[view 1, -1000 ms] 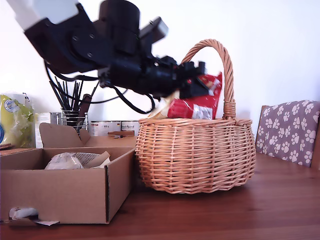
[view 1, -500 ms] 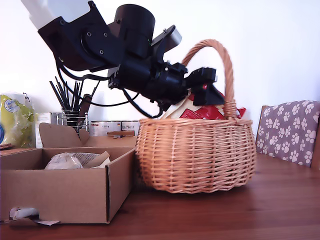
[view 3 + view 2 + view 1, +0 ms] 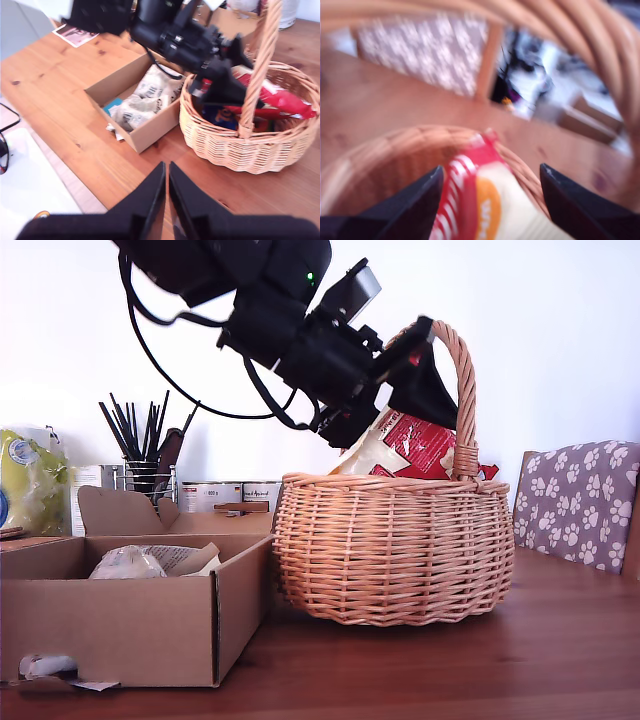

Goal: Move the bags of Easter eggs from the cardboard box on the left into the woven basket on the right side.

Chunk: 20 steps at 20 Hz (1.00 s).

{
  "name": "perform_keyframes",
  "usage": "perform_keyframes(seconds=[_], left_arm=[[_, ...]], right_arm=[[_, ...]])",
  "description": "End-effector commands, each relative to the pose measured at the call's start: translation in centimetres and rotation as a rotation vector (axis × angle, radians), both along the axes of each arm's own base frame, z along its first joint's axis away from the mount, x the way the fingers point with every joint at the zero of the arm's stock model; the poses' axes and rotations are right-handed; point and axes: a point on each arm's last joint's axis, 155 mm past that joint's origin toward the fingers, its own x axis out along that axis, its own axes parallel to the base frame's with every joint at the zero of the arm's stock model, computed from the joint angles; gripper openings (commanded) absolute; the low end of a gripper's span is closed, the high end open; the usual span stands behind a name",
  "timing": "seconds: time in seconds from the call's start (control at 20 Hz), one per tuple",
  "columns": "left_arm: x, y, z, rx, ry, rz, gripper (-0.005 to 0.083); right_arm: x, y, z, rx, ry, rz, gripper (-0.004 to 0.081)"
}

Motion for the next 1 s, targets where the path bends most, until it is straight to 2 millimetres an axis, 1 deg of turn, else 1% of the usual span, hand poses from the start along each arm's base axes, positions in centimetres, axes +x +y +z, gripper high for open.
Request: perform_keyframes(seconds=[0.0, 0.1, 0.2, 0.3, 0.5, 0.55, 0.6, 0.65, 0.75, 0.9, 0.95], left_arm=[[-0.4, 0.6, 0.1, 0.019, 0.037, -0.016, 0.0547], [-0.8, 0.8, 1.0, 0.003, 0.077, -0.054, 0.0471], [-0.7, 1.4, 2.0, 0.011, 0.11, -0.055, 0.042], [-0.2, 2.4, 2.6, 0.035, 0.147, -0.037, 0.0409], [-1.9, 4.1, 3.6, 0.066, 0.267, -0.095, 0.0406], [-2.1, 4.8, 3.7, 0.078, 0.287, -0.086, 0.0385], [-2.4, 5.5, 3.8, 0.094, 0.289, -0.085, 0.034], [-2.8, 6.3, 3.9, 0.12, 0.296, -0.077, 0.0254], [-3.2, 8.1, 4.0, 0.192, 0.26, -0.061, -0.0003], [-3.0, 10.6, 4.1, 0.288, 0.163, 0.005, -0.0021], [-2.8, 11.1, 4.1, 0.291, 0.119, 0.032, -0.0021]], right_arm=[[0.0, 0.0, 0.3, 0.001, -0.016, 0.002, -0.0013], [0.1, 0.0, 0.3, -0.002, -0.016, -0.003, -0.0013], [0.1, 0.0, 0.3, -0.002, -0.016, -0.003, -0.0013], [0.1, 0.0, 0.3, -0.002, -0.016, -0.003, -0.0013], [0.1, 0.0, 0.3, -0.002, -0.017, -0.003, -0.0013], [0.1, 0.0, 0.3, -0.002, -0.017, -0.003, -0.0013], [0.1, 0.0, 0.3, -0.002, -0.017, -0.003, -0.0013], [0.1, 0.0, 0.3, -0.002, -0.017, -0.003, -0.0013], [0.2, -0.2, 0.2, -0.007, -0.018, -0.011, -0.0013], [0.6, -0.5, 0.1, -0.02, -0.02, -0.033, -0.0013], [0.6, -0.6, 0.1, -0.022, -0.021, -0.037, -0.0013]])
